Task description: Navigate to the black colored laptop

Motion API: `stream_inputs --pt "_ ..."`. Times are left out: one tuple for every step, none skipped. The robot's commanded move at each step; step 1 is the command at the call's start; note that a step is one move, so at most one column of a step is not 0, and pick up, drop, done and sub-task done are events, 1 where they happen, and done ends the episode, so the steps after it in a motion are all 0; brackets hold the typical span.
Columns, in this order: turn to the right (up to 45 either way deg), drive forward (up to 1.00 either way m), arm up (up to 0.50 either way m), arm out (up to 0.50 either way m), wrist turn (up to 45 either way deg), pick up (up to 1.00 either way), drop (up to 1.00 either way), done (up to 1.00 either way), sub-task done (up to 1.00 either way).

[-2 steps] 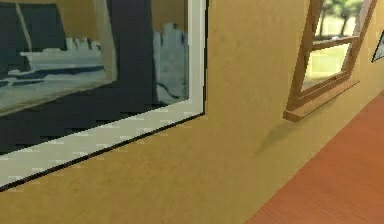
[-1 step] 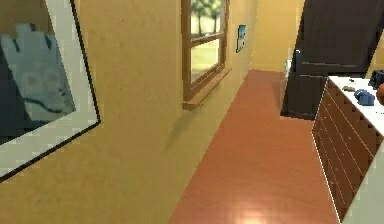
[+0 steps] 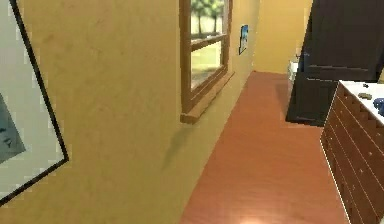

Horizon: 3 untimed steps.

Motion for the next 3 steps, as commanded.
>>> stream_inputs --pt "-21.0 0.00 0.00 0.00 0.0 0.00 0.00 0.00 0.00" --pt "0.0 0.20 0.00 0.00 0.0 0.00 0.00 0.00 0.00" --pt "45.0 0.00 0.00 0.00 0.0 0.00 0.00 0.00 0.00"
